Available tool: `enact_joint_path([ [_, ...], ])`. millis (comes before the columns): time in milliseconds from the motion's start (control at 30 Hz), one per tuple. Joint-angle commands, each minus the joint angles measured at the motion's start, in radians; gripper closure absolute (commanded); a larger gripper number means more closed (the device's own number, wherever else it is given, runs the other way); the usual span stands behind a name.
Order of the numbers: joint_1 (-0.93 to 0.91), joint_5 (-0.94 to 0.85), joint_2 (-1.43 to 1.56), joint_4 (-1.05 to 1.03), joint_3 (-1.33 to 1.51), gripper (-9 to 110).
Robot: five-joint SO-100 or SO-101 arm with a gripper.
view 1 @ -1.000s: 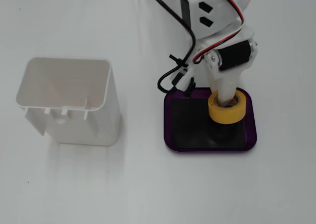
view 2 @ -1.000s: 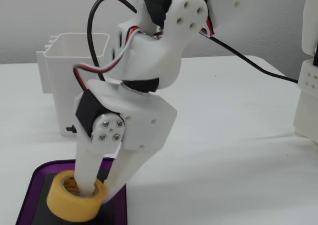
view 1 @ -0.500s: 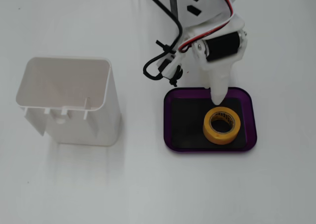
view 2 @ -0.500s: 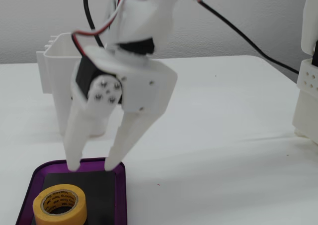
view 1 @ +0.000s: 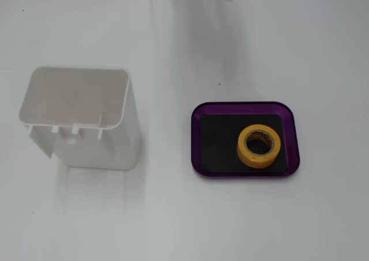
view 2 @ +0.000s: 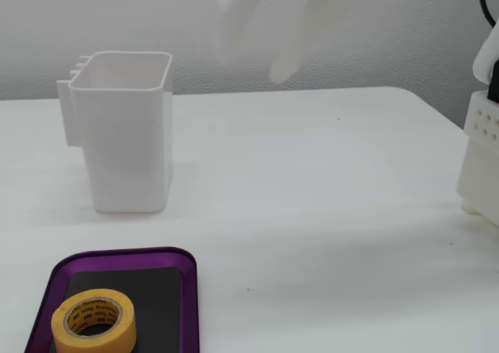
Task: Pick up the yellow tape and place it in the box.
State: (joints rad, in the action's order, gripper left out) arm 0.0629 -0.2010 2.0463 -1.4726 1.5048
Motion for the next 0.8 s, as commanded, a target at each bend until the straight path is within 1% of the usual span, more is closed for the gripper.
enact_joint_path([
  [0,-0.017,0.008,0.192,-0.017,0.192,89],
  [133,-0.018,0.006,0.419,0.052,0.485,90],
  [433,-0.02,0.005,0.991,0.331,1.154,89],
  [600,-0.028,0.006,1.284,0.336,1.46,89],
  [700,-0.094,0.014,1.414,0.325,1.562,89],
  [767,-0.123,0.071,1.42,0.308,1.591,90],
])
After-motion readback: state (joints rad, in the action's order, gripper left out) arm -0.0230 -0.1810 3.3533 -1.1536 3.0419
